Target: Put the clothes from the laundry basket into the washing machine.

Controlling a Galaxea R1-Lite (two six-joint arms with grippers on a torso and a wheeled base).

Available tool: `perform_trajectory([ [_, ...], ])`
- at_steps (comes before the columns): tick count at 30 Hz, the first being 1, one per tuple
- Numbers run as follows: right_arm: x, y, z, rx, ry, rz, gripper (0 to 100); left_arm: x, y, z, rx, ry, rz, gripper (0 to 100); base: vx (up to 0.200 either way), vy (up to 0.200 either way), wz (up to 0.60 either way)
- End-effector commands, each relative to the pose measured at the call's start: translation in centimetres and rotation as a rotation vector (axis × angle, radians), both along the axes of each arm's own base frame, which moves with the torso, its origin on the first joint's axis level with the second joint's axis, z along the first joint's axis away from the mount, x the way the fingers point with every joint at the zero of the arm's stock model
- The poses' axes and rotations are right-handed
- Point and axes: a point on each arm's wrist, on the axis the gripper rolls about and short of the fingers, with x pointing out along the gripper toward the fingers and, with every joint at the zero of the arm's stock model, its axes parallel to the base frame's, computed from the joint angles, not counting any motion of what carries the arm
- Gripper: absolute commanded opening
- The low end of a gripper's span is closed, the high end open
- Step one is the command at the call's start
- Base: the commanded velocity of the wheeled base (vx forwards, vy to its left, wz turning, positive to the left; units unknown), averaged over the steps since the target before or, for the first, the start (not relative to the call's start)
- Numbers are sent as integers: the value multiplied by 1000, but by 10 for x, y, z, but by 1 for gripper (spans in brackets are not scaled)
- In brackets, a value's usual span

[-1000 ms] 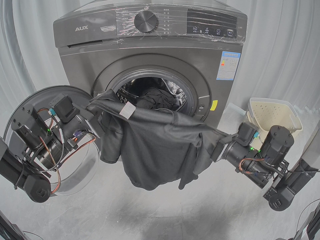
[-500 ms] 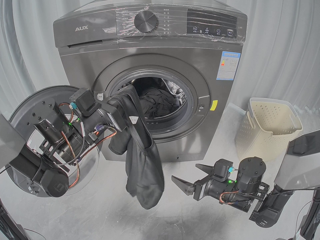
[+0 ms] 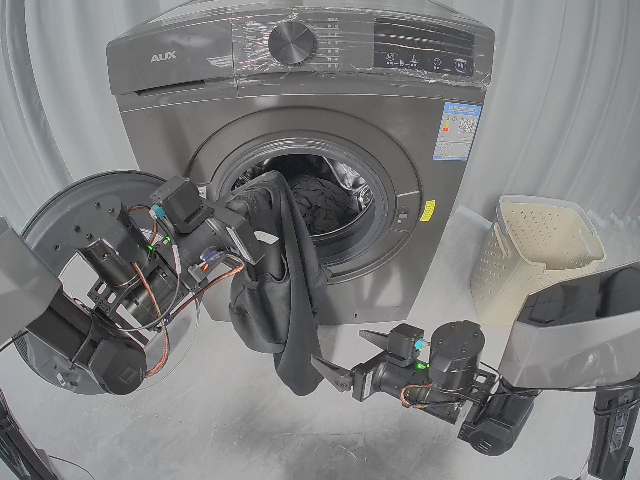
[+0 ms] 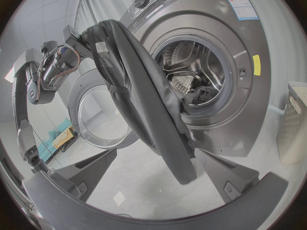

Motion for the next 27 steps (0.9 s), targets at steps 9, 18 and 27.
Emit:
perform_trajectory([
  [9, 41, 36, -17, 31, -119, 15, 100, -3, -12, 8, -11, -18, -33, 0, 0, 0, 0],
  [18, 58, 39, -33, 15, -138, -2, 100, -7, -21, 13, -21, -32, -60, 0, 0, 0, 0],
  [27, 63, 50, -41, 27, -151, 10, 100, -13, -33, 16, -34, -23, -63, 0, 0, 0, 0],
])
